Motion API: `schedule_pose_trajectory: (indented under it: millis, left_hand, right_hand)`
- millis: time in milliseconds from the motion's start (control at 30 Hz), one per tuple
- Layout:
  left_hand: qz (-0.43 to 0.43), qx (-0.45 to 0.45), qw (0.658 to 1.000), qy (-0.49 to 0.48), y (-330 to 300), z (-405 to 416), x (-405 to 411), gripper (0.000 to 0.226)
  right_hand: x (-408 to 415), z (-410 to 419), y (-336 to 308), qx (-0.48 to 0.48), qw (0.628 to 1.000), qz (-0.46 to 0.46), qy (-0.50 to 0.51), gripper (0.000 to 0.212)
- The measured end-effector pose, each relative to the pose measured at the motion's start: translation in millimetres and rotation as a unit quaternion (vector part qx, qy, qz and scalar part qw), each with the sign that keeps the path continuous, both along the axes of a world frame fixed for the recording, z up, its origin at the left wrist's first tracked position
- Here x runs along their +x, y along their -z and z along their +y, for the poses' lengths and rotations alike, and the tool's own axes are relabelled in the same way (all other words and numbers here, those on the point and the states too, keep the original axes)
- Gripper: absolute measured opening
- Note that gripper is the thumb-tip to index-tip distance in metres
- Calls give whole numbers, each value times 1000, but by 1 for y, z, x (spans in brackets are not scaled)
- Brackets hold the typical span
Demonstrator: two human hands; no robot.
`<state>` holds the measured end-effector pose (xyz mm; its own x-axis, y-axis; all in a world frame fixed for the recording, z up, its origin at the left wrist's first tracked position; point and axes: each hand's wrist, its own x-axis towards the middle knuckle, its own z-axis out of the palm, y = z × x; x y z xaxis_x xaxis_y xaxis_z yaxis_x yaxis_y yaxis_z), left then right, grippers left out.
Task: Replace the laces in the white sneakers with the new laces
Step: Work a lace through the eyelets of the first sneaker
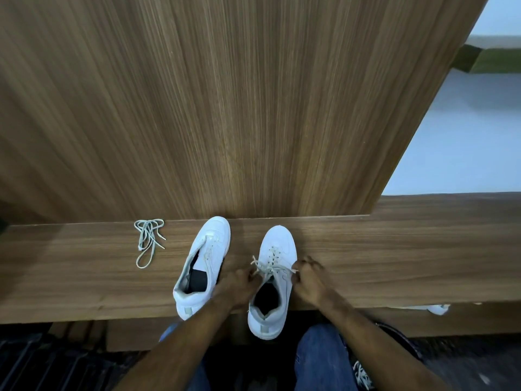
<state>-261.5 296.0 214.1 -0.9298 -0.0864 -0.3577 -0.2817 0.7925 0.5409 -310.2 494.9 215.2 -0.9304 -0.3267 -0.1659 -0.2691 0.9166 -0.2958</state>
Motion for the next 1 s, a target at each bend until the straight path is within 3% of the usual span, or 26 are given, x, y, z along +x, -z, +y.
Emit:
schedule_pose_trajectory:
  millis: [67, 167, 233, 400, 767, 867, 933, 1000]
  left_hand:
    - [0, 19, 1000, 2, 17, 6, 11, 72]
    - [43, 12, 999, -9, 23, 11, 23, 53]
    - [50, 31, 998, -20, 22, 10, 21, 40]
    - [33, 95, 994, -37, 24, 16, -1, 46]
    - [33, 107, 992, -66, 26, 28, -34, 46]
    - [45, 150, 985, -76, 23, 21, -26, 31]
    - [87, 157, 978, -108, 19, 7, -20, 27]
    - [141, 151, 966, -154, 11, -13, -15, 31]
  right_hand:
    - [15, -2, 7, -66, 996, -49, 45, 44]
    - [33, -11, 16, -125, 985, -115, 38, 57]
    - [35, -15, 17, -126, 985, -114, 26, 55]
    - [12, -12, 5, -130, 984, -110, 50, 39]
    - [-15, -11, -4, -146, 978, -112, 97, 47]
    - [-8, -17, -3, -118, 984, -87, 97, 52]
    - [1, -27, -5, -81, 994, -11, 75, 54]
    - [8, -44, -6, -105, 991, 83, 8, 50]
